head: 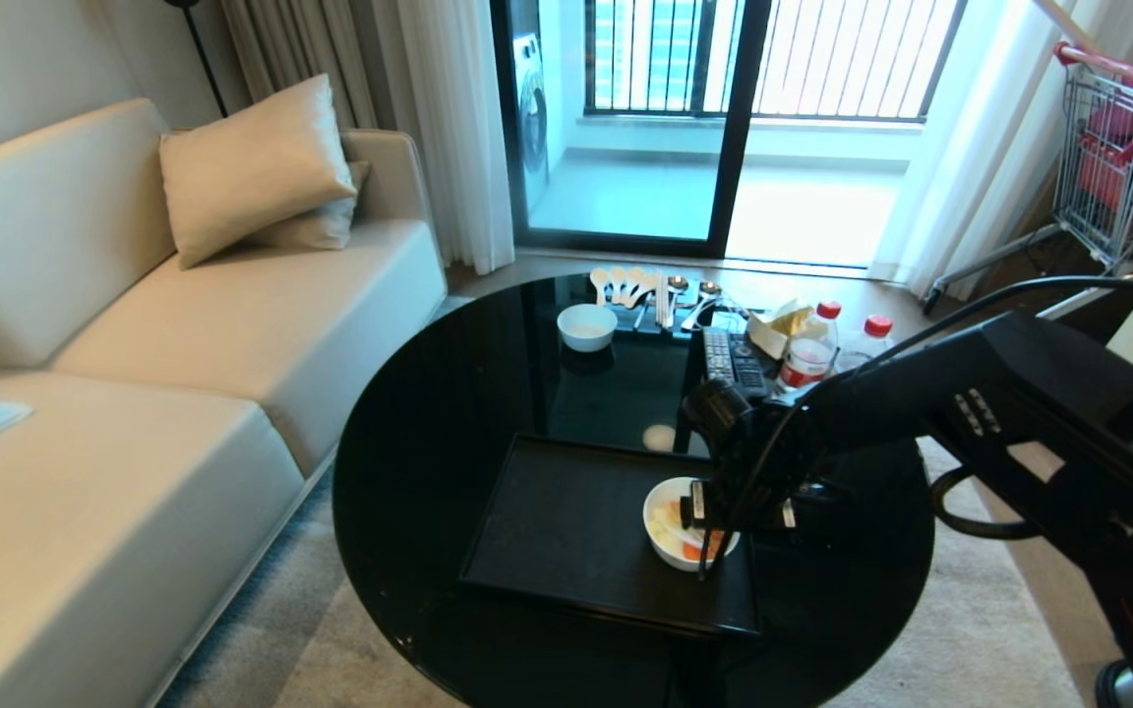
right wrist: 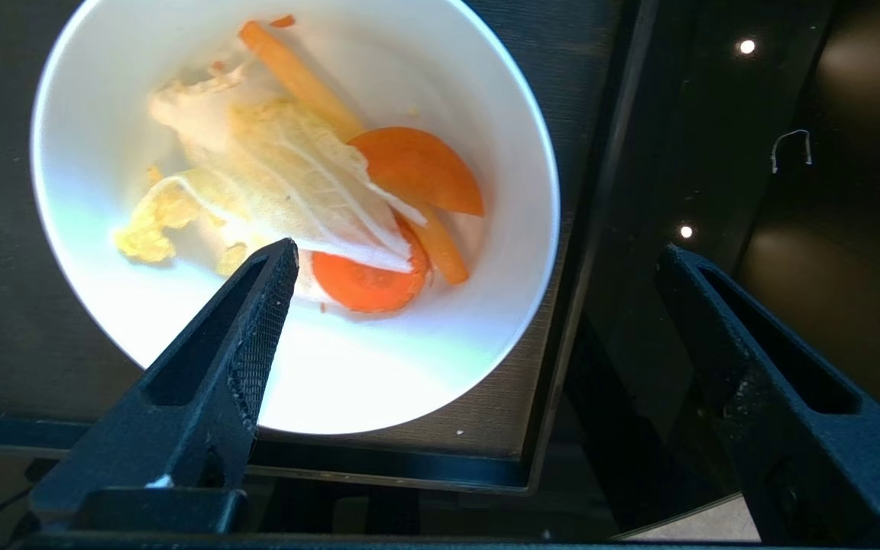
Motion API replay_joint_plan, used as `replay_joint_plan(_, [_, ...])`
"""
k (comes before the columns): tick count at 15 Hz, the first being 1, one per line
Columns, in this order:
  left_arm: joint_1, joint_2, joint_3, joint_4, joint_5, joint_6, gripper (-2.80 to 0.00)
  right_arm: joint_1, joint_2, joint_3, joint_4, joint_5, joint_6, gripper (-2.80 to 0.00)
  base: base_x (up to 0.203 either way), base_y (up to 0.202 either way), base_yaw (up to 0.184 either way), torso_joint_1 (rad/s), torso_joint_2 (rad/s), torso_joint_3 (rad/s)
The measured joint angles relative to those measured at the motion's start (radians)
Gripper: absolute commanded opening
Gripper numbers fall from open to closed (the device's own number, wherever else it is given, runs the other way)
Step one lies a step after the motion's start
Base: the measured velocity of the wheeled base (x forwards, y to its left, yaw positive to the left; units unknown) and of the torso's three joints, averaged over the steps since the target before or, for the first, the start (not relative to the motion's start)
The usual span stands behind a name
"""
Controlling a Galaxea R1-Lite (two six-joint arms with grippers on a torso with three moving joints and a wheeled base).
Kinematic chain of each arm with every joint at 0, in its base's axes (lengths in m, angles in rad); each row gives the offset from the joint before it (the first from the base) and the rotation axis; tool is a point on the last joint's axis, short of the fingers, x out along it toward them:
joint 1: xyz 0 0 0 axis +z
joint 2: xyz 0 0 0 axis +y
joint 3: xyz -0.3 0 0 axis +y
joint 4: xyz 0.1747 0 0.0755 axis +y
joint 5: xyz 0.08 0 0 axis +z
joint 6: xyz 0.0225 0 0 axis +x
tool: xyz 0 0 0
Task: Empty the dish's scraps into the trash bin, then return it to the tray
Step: Pick up the bowl with leftover food
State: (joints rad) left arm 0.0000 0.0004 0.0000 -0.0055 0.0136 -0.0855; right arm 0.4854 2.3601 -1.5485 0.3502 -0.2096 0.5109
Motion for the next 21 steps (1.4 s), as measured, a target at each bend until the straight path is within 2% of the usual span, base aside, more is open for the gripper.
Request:
replay_joint_plan(1, [0.000,0.000,0.000,0.000,-0.001,0.000,-2.80,-0.003,0.002,0.000,0.000,0.000,0.000,0.00,0.000,0.000,0.000,0.000,0.00,0.000])
replay_joint_plan(2, [0.000,0.000,0.000,0.000,0.000,0.000,-2.80,-0.004,0.003,0.000,0.001,0.000,0.000,-2.80,0.000,0.000,0.000,0.000,0.00,0.000])
replay_joint_plan(21, [0.000,0.000,0.000,0.000,0.000,0.000,-2.80,-0.005,0.043,0.000,-0.022,0.000,0.001,-2.80,0.000,0.000,0.000,0.000,0.00,0.000])
